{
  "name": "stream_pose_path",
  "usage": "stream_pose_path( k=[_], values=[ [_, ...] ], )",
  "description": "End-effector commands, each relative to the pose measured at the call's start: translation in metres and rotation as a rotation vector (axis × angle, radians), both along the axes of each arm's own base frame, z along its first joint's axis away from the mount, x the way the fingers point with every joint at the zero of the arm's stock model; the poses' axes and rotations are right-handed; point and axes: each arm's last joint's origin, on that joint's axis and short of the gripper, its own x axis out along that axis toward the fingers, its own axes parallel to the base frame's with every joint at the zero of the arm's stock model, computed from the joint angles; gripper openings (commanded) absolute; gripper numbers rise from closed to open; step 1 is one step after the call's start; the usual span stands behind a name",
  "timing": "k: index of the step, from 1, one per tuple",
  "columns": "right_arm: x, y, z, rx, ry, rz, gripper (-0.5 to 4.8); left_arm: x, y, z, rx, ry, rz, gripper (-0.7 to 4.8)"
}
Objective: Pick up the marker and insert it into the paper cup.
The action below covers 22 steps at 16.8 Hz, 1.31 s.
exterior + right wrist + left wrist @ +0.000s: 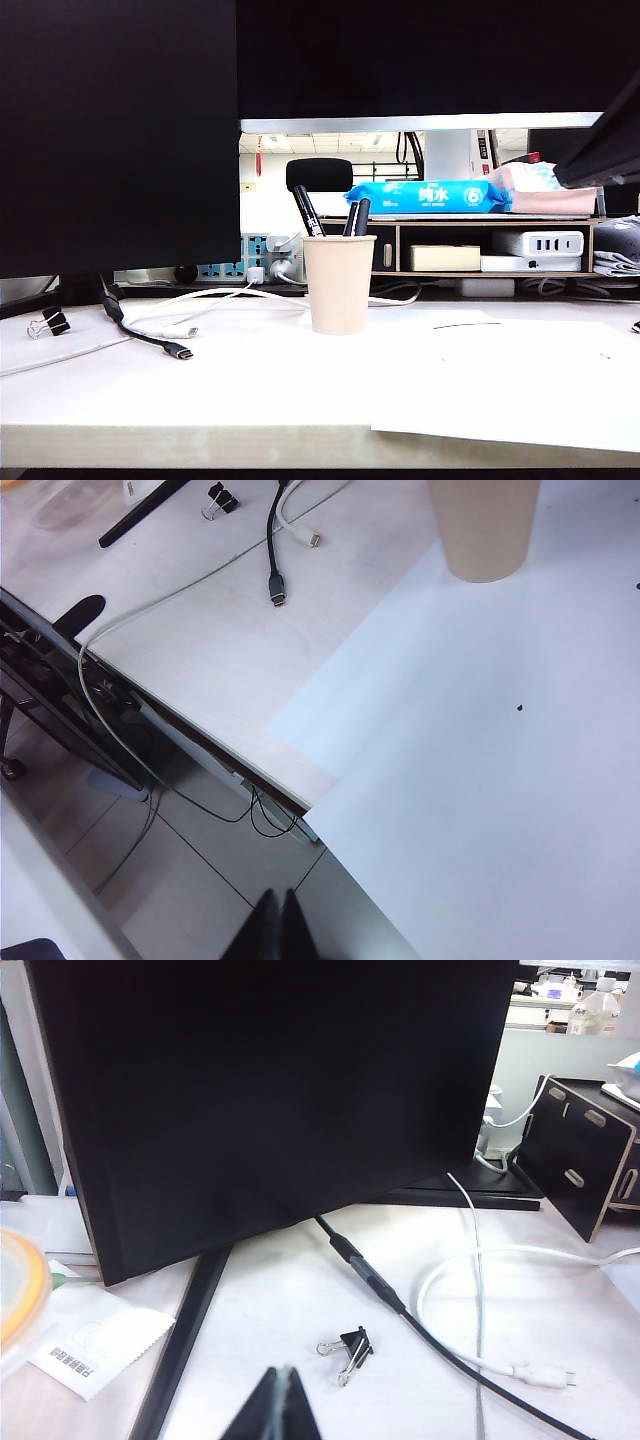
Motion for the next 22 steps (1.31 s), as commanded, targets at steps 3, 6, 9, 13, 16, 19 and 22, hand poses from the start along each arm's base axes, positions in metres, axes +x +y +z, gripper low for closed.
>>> stream_pose_path(
  k=[3, 6, 9, 13, 16, 19, 22],
  values=[
    [0.000, 0.001, 0.003, 0.020, -0.012, 0.001, -0.01, 0.000, 0.000, 0.001, -0.002, -0.010, 0.000, -0.05],
    [0.000, 0.001, 0.003, 0.020, -0.012, 0.001, -0.01, 0.000, 0.000, 0.001, -0.002, -0.010, 0.000, -0.05],
    [0.000, 0.000, 0.003, 0.020, -0.012, 0.001, -0.01, 0.000, 0.000, 0.001, -0.002, -0.010, 0.000, -0.05],
    [0.003, -0.013, 0.010, -0.126, -0.281, -0.032, -0.01, 0.000, 0.000, 0.001, -0.002, -0.010, 0.000, -0.05],
    [0.010, -0.046, 0.030, -0.087, -0.491, -0.451, -0.01, 0.000, 0.000, 0.001, -0.003, -0.010, 0.000, -0.05],
    [0.009, -0.066, 0.036, -0.048, -0.613, -0.701, -0.01, 0.000, 0.000, 0.001, -0.002, -0.010, 0.000, -0.05],
    [0.010, -0.078, 0.028, -0.078, -0.641, -0.847, -0.01, 0.000, 0.000, 0.001, -0.002, -0.010, 0.000, -0.05]
  ],
)
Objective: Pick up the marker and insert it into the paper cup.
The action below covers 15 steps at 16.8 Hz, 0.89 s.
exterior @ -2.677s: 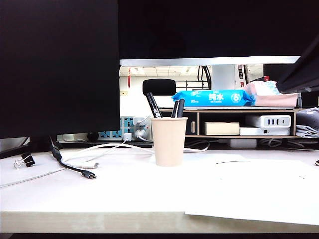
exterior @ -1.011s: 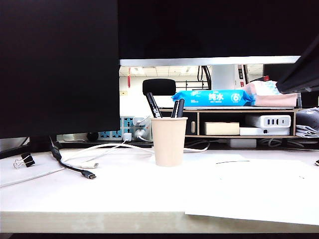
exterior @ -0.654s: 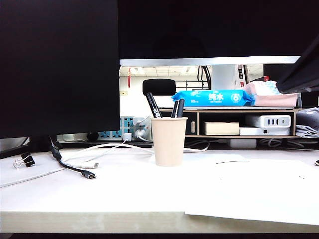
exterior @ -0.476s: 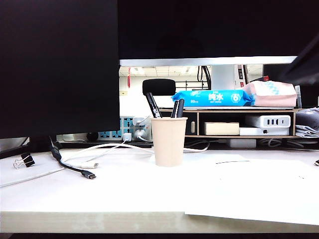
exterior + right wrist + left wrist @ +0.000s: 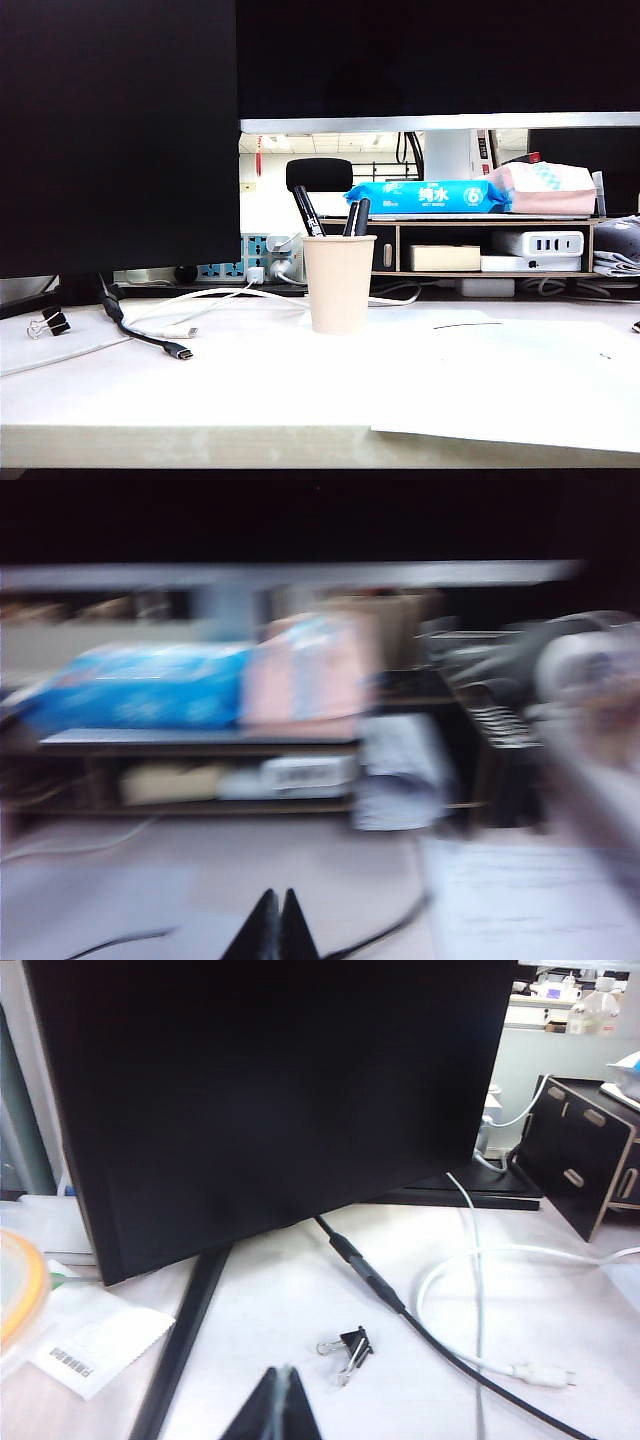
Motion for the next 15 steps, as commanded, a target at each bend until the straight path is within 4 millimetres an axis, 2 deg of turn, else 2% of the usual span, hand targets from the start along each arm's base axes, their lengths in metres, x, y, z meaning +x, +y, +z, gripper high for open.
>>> stream_pose_path(
  k=[1, 7, 12, 15],
  values=[
    [0.003, -0.006, -0.008, 0.000, -0.020, -0.075, -0.01, 0.000, 0.000, 0.001, -0.002, -0.011, 0.000, -0.05],
    [0.015, -0.009, -0.048, 0.027, 0.014, -0.099, -0.01, 0.000, 0.000, 0.001, -0.002, -0.011, 0.000, -0.05],
    [0.019, -0.009, -0.065, 0.021, 0.058, -0.091, -0.01, 0.000, 0.000, 0.001, -0.002, -0.011, 0.000, -0.05],
    [0.019, -0.010, -0.067, 0.021, 0.063, -0.103, -0.01, 0.000, 0.000, 0.001, -0.002, -0.011, 0.000, -0.05]
  ],
)
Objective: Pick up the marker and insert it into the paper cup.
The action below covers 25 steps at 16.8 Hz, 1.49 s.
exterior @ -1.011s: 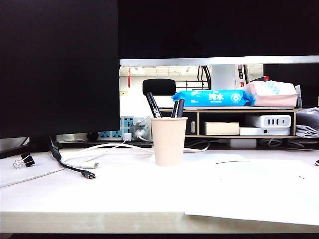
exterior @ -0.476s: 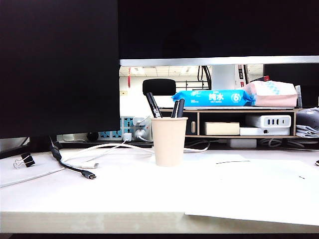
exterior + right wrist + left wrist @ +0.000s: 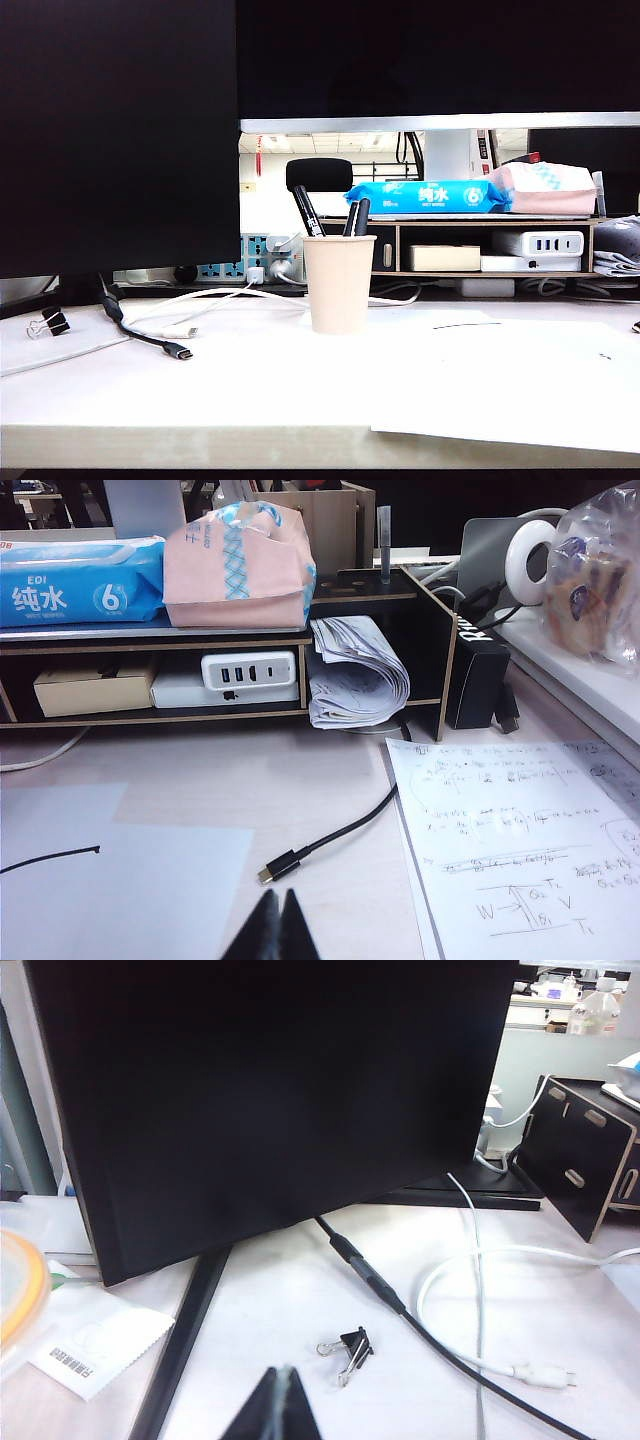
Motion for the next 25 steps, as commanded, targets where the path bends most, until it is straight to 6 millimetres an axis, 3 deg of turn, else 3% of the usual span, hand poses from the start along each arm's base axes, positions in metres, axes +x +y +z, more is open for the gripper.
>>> stream_pose_path(
  k=[1, 7, 25],
  values=[
    [-0.0002, -0.0016, 0.0025, 0.002, -0.021, -0.016, -0.01, -0.0001, 0.0000, 0.0013, -0.002, -0.011, 0.000, -0.05],
    [0.0012, 0.0012, 0.0000, 0.000, -0.041, 0.109, -0.01, -0.0001, 0.0000, 0.0013, -0.002, -0.011, 0.000, -0.05],
    [0.0012, 0.0027, 0.0006, -0.018, -0.046, 0.120, -0.01, -0.0001, 0.0000, 0.0013, -0.002, -0.011, 0.000, -0.05]
  ],
)
